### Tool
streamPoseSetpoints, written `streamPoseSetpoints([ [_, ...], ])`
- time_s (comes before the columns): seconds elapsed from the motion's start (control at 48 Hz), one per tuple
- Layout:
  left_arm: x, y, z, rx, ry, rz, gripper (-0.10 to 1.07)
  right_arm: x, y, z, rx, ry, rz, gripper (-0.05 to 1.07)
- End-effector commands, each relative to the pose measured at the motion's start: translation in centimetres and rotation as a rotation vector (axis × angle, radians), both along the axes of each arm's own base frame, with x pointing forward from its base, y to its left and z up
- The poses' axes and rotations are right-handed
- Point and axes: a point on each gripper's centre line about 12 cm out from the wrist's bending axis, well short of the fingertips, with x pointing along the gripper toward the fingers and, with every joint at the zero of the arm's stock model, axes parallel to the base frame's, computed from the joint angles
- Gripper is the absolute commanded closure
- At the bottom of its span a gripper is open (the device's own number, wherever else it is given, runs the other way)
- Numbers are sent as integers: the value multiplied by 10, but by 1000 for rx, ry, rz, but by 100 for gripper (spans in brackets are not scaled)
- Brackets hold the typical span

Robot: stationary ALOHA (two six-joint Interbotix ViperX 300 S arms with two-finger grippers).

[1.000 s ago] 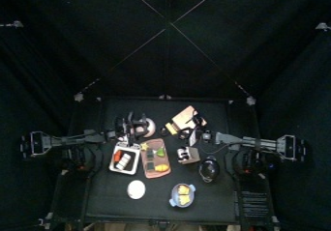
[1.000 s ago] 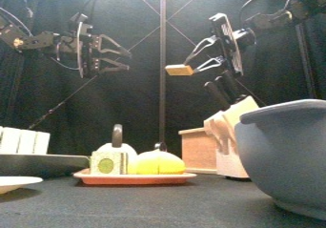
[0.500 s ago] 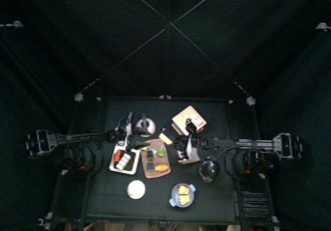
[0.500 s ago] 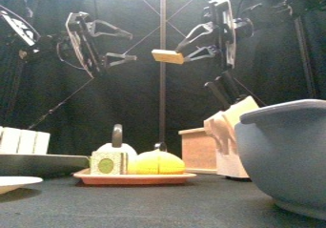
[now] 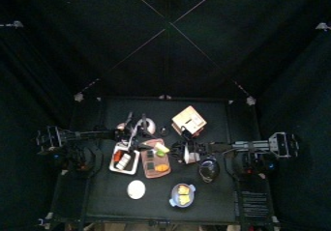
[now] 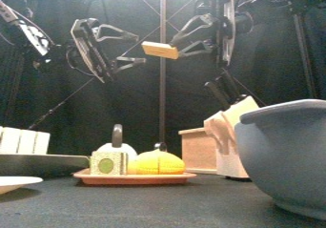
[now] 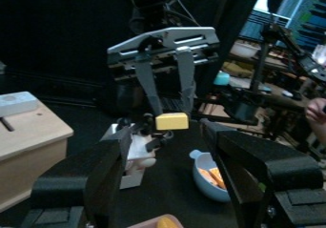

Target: Hand over egg block

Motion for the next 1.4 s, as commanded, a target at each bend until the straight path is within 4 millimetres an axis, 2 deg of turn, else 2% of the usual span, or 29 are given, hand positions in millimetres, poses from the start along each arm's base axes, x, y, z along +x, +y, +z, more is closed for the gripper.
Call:
streamPoseSetpoints([
  [0.0,5,2,9,14,-33,-13,4,3,1,16,-4,-52,10,43],
  [0.292,11,4,7,-2,-48,-31,4,9,2,9,-2,-43,18,43],
  [0.812,13,4,6,3,-42,-41,6,9,0,13,-1,-52,13,43],
  [0.958,13,4,6,3,-42,-41,15,9,0,13,-1,-53,12,43],
  [1.188,13,4,6,1,-42,-40,40,9,-1,13,-2,-52,8,43],
  [1.375,12,5,5,-12,-42,-26,45,6,-2,11,-16,-38,7,40],
])
